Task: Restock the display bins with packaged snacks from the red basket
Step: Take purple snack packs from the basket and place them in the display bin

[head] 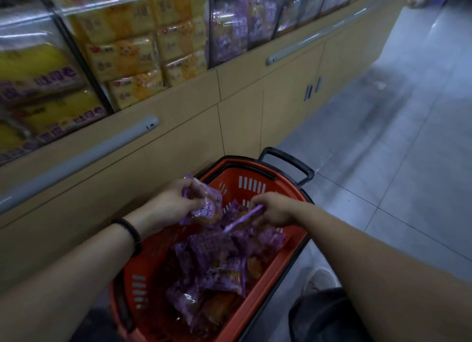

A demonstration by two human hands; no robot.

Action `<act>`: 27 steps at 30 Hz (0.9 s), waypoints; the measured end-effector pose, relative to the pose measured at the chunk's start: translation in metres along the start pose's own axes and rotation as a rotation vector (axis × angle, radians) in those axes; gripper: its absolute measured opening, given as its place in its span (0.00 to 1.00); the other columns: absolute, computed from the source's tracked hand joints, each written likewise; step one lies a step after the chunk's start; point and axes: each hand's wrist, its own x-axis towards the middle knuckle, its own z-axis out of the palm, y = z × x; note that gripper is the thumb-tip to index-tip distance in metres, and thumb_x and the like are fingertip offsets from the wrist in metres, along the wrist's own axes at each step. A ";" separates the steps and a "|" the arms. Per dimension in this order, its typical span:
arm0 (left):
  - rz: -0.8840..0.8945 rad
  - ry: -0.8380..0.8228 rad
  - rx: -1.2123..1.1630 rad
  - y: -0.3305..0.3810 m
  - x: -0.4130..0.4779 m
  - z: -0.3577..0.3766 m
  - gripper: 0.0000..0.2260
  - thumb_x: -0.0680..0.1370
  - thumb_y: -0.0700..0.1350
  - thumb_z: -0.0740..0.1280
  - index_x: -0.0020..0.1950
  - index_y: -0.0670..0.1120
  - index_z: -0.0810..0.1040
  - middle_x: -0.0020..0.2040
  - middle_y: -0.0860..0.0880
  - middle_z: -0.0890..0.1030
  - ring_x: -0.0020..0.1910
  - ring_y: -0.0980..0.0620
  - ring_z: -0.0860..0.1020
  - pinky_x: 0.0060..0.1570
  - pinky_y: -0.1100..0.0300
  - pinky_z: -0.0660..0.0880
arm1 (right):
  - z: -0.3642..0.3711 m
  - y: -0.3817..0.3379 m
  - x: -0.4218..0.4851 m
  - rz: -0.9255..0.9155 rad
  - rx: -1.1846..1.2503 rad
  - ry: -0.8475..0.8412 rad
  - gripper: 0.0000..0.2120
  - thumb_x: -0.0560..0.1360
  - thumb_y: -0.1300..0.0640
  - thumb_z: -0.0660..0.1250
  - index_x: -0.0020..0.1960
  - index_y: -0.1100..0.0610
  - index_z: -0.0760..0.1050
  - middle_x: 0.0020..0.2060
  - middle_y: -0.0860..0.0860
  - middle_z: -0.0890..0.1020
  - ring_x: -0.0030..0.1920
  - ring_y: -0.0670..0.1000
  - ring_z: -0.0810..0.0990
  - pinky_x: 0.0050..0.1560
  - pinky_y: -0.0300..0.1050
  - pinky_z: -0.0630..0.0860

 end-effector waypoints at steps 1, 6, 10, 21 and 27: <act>0.014 0.030 -0.048 -0.001 -0.007 -0.004 0.07 0.76 0.39 0.78 0.46 0.50 0.84 0.50 0.45 0.85 0.46 0.52 0.80 0.52 0.53 0.77 | -0.006 -0.003 -0.004 -0.026 0.146 0.024 0.09 0.76 0.64 0.75 0.51 0.54 0.79 0.43 0.55 0.84 0.38 0.54 0.82 0.33 0.47 0.75; 0.056 0.162 -0.257 0.009 -0.019 -0.015 0.30 0.76 0.32 0.73 0.66 0.63 0.75 0.53 0.51 0.83 0.50 0.51 0.81 0.53 0.58 0.79 | -0.026 -0.022 -0.025 -0.137 0.631 0.158 0.08 0.82 0.58 0.70 0.57 0.61 0.76 0.41 0.54 0.81 0.40 0.50 0.81 0.33 0.44 0.75; -0.148 0.231 -0.289 0.021 -0.018 -0.022 0.34 0.71 0.40 0.76 0.71 0.57 0.64 0.53 0.44 0.82 0.50 0.43 0.84 0.53 0.44 0.82 | -0.033 -0.031 -0.033 -0.149 0.800 0.197 0.22 0.80 0.47 0.72 0.63 0.63 0.76 0.48 0.59 0.84 0.46 0.58 0.82 0.46 0.56 0.83; -0.378 -0.019 -0.606 0.036 -0.020 -0.025 0.14 0.77 0.58 0.72 0.55 0.49 0.85 0.52 0.45 0.87 0.50 0.44 0.83 0.63 0.44 0.75 | -0.024 -0.050 -0.036 -0.195 1.064 0.208 0.15 0.86 0.47 0.59 0.57 0.59 0.76 0.40 0.55 0.83 0.36 0.51 0.83 0.36 0.49 0.82; -0.270 -0.102 -0.848 0.048 -0.024 -0.022 0.22 0.78 0.61 0.70 0.58 0.45 0.87 0.53 0.42 0.88 0.44 0.45 0.87 0.48 0.50 0.84 | -0.026 -0.067 -0.043 -0.273 1.109 0.068 0.17 0.83 0.52 0.68 0.65 0.63 0.77 0.58 0.65 0.83 0.54 0.62 0.83 0.63 0.67 0.78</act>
